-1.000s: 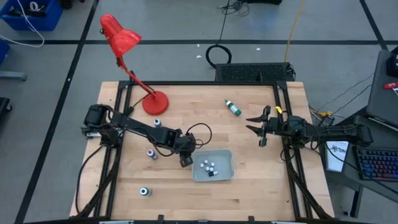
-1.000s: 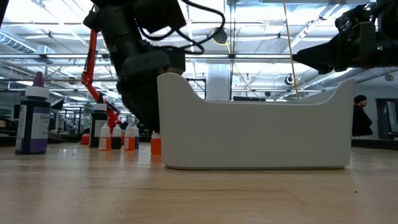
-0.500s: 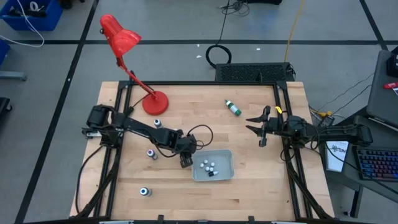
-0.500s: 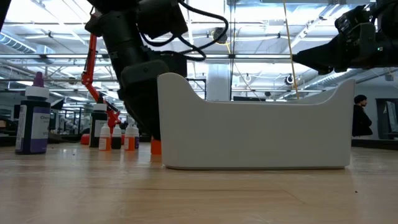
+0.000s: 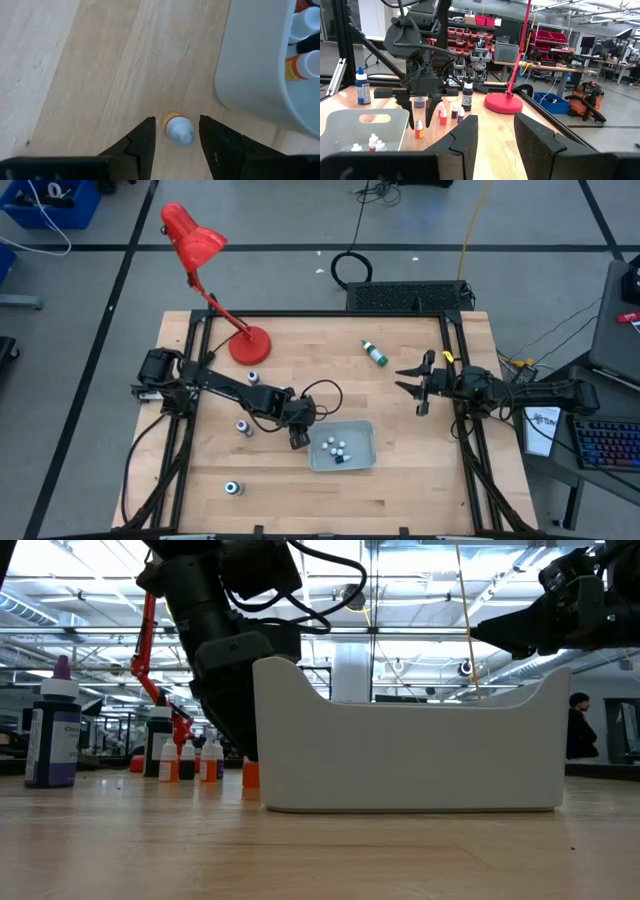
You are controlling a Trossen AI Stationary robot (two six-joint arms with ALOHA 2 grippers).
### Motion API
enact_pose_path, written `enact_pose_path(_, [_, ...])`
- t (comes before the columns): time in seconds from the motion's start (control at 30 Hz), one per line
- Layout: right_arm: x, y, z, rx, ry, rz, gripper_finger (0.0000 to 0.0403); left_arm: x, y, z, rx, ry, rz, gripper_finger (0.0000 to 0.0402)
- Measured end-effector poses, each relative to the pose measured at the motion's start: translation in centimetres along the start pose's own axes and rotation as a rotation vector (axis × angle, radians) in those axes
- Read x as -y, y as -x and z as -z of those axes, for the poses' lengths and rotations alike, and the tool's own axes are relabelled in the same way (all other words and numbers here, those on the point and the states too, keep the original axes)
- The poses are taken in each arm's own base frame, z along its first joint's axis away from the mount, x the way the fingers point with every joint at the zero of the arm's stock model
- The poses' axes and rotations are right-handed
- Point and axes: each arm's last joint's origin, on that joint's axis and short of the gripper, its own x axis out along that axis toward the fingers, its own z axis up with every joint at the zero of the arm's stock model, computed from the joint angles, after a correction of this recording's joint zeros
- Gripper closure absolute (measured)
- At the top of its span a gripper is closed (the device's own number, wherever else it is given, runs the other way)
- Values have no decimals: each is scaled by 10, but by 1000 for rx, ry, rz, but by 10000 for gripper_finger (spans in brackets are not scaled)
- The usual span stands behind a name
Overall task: Pick & Place food coloring
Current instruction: Put the small orange food coloring bottle into the gray bin
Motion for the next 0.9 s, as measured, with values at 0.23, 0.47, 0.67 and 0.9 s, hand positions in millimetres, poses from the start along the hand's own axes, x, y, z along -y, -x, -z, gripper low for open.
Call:
enact_pose_path(0.23, [0, 0, 0, 0, 0, 0, 287, 0, 0, 0, 1, 1, -6, 250])
enact_pose_path(0.47, [0, 0, 0, 0, 0, -1, 287, 0, 0, 0, -2, 4, -10, 252])
enact_pose_path(0.67, [0, 0, 0, 0, 0, -1, 287, -2, 0, 1, -12, 6, -17, 299])
enact_pose_path(0.9, [0, 0, 0, 0, 0, 0, 287, -8, -1, -2, -11, 27, -21, 339])
